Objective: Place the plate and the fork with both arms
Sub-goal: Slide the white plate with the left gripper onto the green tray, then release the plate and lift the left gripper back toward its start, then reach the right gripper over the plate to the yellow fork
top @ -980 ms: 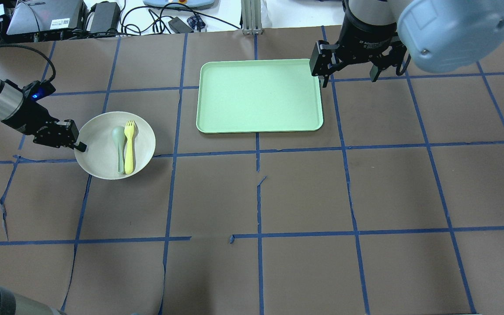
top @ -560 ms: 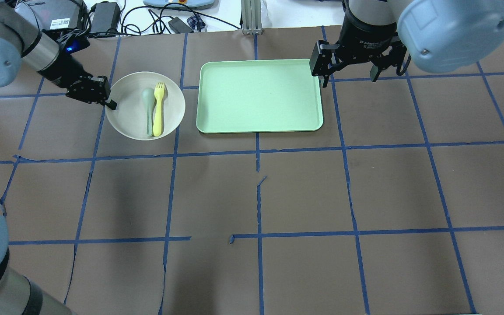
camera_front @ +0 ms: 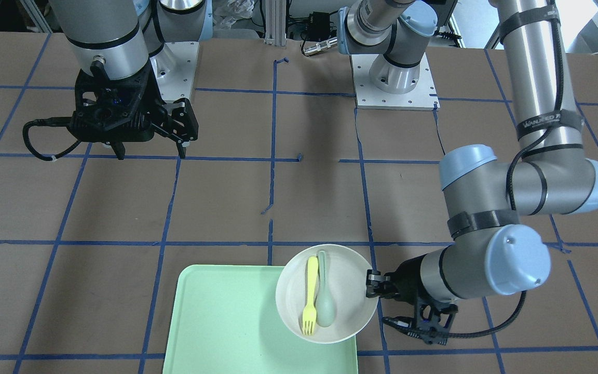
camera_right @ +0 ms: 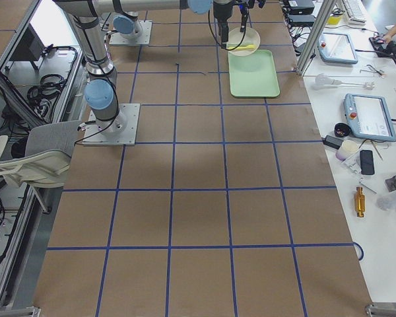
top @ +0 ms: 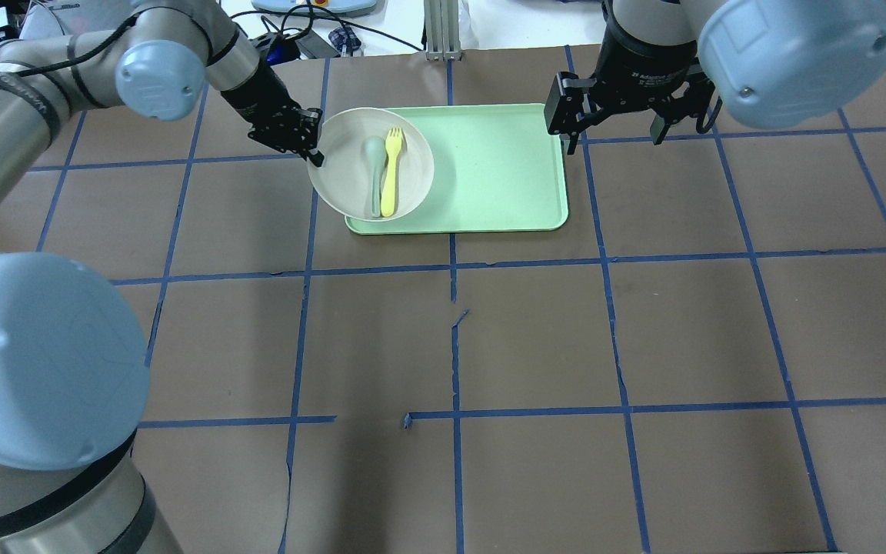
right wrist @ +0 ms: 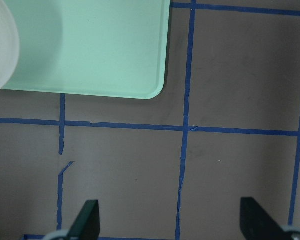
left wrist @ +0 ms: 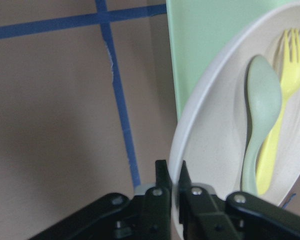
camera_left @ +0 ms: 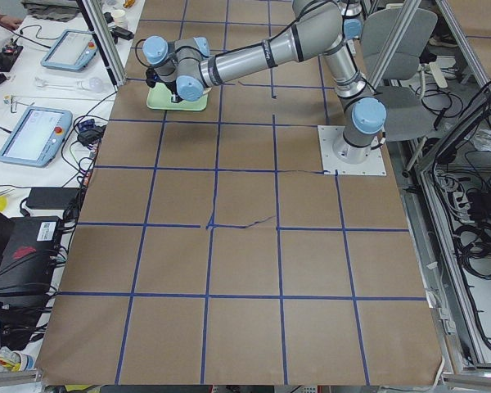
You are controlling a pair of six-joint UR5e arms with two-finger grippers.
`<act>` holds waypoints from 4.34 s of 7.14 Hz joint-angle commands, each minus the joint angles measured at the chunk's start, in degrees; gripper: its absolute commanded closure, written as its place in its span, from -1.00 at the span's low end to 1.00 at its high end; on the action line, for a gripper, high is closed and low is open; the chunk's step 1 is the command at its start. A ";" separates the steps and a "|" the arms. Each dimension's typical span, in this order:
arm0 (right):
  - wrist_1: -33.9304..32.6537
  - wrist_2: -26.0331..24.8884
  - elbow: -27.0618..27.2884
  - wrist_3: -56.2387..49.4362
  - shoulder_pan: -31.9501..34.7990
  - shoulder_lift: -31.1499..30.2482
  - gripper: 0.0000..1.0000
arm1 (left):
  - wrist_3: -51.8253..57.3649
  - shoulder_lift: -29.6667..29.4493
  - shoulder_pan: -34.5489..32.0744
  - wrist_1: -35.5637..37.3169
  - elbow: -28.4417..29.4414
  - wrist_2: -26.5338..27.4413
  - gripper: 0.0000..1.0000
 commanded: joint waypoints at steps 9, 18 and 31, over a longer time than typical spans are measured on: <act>0.43 -0.26 0.18 0.06 0.00 0.00 -1.00 | -11.69 -12.60 -4.94 2.84 7.59 -11.14 -0.10; -1.13 0.44 -0.87 -0.47 -0.53 3.58 -1.00 | -12.41 13.63 -1.52 -22.25 4.62 20.37 -1.00; -30.15 0.97 -10.01 2.34 5.89 35.85 -0.31 | -14.52 33.54 -1.87 -14.65 -14.65 23.57 -1.00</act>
